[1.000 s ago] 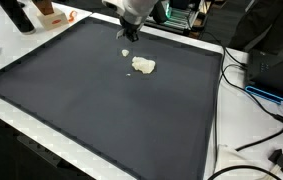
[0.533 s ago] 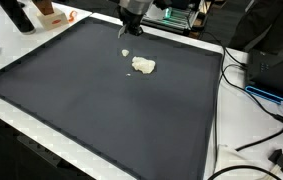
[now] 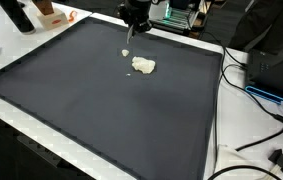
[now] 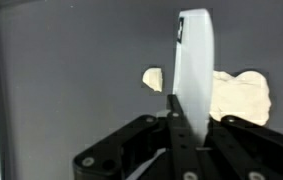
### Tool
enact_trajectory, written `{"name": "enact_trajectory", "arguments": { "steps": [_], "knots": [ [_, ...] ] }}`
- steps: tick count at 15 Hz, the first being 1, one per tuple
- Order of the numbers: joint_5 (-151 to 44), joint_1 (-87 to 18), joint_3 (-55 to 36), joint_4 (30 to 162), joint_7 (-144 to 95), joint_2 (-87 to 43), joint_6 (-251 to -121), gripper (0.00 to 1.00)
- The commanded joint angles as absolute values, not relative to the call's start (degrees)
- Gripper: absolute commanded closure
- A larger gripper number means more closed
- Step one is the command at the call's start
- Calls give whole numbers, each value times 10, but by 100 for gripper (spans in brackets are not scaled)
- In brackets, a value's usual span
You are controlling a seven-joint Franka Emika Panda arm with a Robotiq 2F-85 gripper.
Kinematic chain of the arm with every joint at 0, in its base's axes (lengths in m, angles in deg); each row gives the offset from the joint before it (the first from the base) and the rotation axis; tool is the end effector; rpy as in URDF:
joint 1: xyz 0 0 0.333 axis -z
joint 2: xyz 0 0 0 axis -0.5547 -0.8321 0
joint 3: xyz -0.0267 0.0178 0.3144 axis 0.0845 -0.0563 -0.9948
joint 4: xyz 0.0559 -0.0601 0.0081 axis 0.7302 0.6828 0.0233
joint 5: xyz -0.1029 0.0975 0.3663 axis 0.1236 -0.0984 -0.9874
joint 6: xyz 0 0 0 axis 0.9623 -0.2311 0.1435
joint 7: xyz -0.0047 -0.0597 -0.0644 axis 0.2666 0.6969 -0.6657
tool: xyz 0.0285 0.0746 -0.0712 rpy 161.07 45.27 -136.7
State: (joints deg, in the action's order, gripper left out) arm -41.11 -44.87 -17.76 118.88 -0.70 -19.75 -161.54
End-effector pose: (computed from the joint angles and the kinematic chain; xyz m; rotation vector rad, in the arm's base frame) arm 0.5386 0.1301 0.3112 2.7922 -0.1124 -0.3256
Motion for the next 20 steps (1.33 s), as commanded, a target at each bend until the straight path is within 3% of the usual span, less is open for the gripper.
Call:
{"name": "enact_trajectory", "arguments": {
  "steps": [1,20],
  "knots": [
    [-468,-427,-187,1237,-120,-159,-1677,99],
    [-759,-355,-201,1286,-615,-158,-1771,99]
  ]
}}
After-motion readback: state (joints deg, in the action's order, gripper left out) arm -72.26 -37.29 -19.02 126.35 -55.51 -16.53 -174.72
